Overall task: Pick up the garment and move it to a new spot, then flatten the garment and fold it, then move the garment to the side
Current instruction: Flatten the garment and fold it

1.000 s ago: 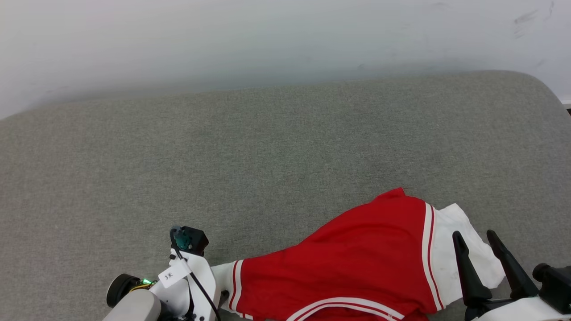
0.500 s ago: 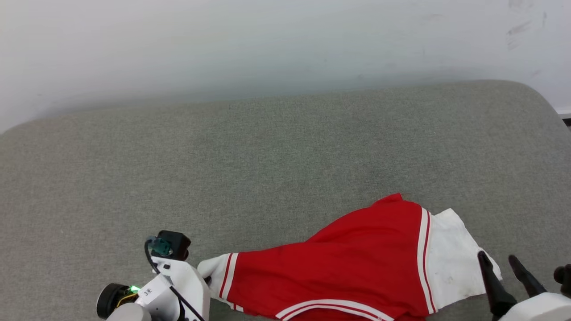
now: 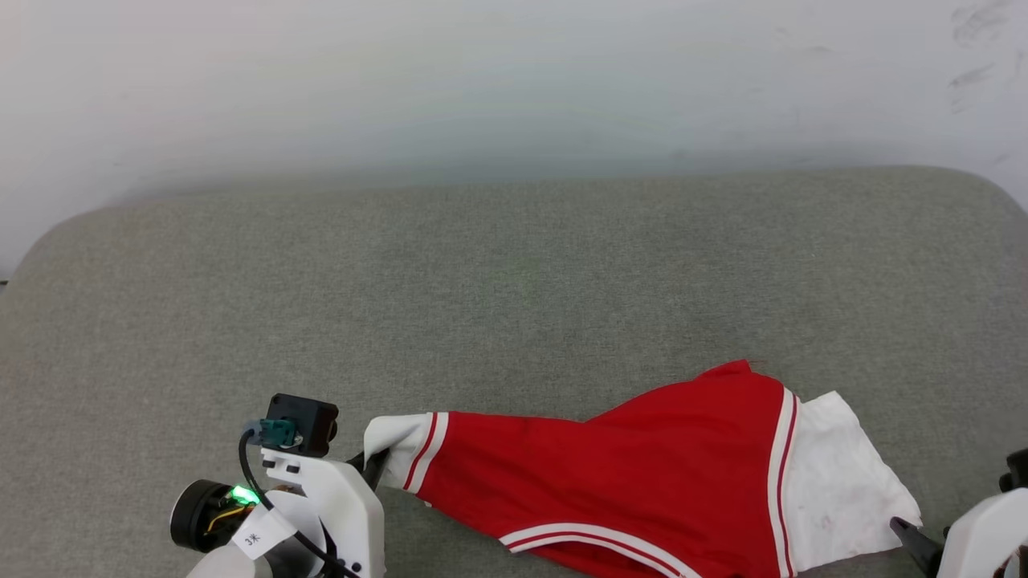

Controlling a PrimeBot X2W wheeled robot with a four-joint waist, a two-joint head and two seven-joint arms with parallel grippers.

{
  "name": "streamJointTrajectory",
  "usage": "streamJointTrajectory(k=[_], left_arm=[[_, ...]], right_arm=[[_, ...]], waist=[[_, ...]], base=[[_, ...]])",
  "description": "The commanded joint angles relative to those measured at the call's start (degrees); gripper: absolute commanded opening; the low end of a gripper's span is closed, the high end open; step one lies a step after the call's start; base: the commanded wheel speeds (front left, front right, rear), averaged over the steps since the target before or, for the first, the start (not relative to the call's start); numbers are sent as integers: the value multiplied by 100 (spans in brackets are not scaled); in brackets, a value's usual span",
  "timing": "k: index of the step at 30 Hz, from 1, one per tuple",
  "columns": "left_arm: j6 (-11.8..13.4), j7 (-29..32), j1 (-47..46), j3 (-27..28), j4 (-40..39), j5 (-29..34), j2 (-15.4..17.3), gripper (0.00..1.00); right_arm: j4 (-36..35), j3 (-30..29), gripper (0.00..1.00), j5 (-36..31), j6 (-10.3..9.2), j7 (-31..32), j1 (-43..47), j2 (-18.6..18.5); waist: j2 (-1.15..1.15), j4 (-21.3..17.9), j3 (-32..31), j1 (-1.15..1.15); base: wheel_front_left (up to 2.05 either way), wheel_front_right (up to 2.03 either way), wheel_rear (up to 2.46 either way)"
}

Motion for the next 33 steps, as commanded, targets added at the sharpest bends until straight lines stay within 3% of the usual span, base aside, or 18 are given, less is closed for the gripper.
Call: streamJointTrajectory(k=[1,11,12,13,14,20,23,33], left_arm=[[22,-23,-21,7,-70,54,8,0],[37,-78,-208,-28,-236,45,-74,0],[36,-98,-216,-24,-225,37,-80,0],[38,-105,-217,-15,-208,25,-81,0],[40,-114,-218,-7,-195,5,-88,0],[55,-223,-215,86,-153,-46,-41,0],[50,-300,-280,194,-176,-73,16,0],[-64,-298,-1050,534,-191,-128,229,0]], right_arm=[[106,115,100,24,-2,99,-193,-91],[890,849,100,361,0,542,-611,-209],[952,919,70,424,0,577,-623,-193],[1003,966,27,488,5,618,-632,-178],[1038,1010,0,529,7,630,-637,-184],[772,1011,0,562,-2,342,-833,-413],[321,894,0,473,-2,98,-1018,-561],[-1055,701,0,-184,-4,-417,-1768,-547]], waist=[[0,47,62,0],[0,240,473,0],[0,251,493,0],[0,259,504,0],[0,264,511,0],[0,221,402,0],[0,159,293,0],[0,-41,63,0]], base=[[0,0,0],[0,0,0],[0,0,0],[0,0,0],[0,0,0],[0,0,0],[0,0,0],[0,0,0]])
